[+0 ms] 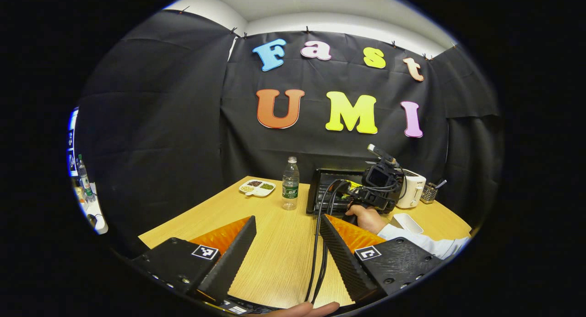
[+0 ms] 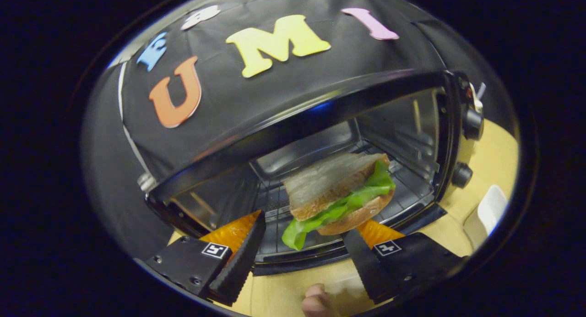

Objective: Open the electric oven with the left hand, put the food in, and close the electric oven.

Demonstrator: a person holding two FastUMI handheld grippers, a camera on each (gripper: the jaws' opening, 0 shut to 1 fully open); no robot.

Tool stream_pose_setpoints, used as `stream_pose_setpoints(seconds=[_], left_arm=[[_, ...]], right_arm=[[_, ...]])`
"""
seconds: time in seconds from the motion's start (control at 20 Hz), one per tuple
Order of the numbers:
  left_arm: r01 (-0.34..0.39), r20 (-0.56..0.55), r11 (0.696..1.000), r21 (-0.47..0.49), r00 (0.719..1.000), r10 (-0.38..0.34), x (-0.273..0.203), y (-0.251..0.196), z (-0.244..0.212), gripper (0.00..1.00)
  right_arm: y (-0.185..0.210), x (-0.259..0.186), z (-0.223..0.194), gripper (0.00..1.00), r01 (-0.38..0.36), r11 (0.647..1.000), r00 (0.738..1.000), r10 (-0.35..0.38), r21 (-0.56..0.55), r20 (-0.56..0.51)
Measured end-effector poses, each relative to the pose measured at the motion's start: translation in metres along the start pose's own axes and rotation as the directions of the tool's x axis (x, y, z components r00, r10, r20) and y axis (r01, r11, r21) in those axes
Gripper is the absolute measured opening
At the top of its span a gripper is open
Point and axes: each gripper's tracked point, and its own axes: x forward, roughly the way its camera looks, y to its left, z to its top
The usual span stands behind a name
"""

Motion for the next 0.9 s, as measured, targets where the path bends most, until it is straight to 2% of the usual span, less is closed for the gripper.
stream_pose_setpoints(seconds=[0.1, 0.15, 0.2, 0.25, 0.55, 0.6, 0.65, 0.7, 0.9], left_arm=[[-0.001, 0.001, 1.000, -0.005, 1.000, 0.001, -0.001, 0.001, -0.001, 0.93], [-0.002, 0.000, 1.000, -0.006, 1.000, 0.002, -0.002, 0.001, -0.003, 0.93], [-0.003, -0.001, 1.000, -0.006, 1.000, 0.003, -0.003, 0.001, -0.004, 0.93], [-0.006, 0.001, 1.000, -0.007, 1.000, 0.006, -0.004, 0.002, -0.003, 0.93], [-0.012, 0.026, 1.000, 0.007, 1.000, 0.012, -0.009, -0.003, 0.002, 0.92], [-0.011, 0.028, 1.000, 0.008, 1.000, 0.011, -0.010, -0.004, 0.003, 0.92], [-0.011, 0.029, 1.000, 0.007, 1.000, 0.011, -0.011, -0.005, 0.005, 0.92], [-0.012, 0.030, 1.000, 0.003, 0.999, 0.011, -0.011, -0.006, 0.006, 0.92], [0.001, 0.041, 1.000, -0.008, 0.999, -0.001, -0.016, -0.013, 0.012, 0.92]], right_arm=[[0.001, -0.002, -0.005, 1.00, -0.007, 0.992, 0.999, 0.002, -0.128, -0.040], [-0.001, -0.003, -0.008, 0.89, -0.018, 0.984, 0.998, 0.007, -0.179, -0.062], [-0.005, -0.004, -0.011, 1.00, -0.013, 0.976, 0.996, -0.006, -0.216, -0.085], [-0.009, -0.005, -0.014, 1.00, -0.009, 0.971, 0.993, -0.019, -0.240, -0.114], [-0.014, -0.027, -0.021, 1.00, -0.056, 0.970, 0.976, 0.004, -0.238, -0.216], [-0.013, -0.034, -0.024, 0.91, -0.077, 0.972, 0.971, 0.022, -0.223, -0.238], [-0.011, -0.042, -0.025, 0.91, -0.094, 0.974, 0.966, 0.039, -0.208, -0.257], [-0.008, -0.051, -0.025, 1.00, -0.118, 0.974, 0.961, 0.062, -0.195, -0.271], [-0.003, -0.088, -0.015, 1.00, -0.184, 0.967, 0.951, 0.130, -0.177, -0.279]])
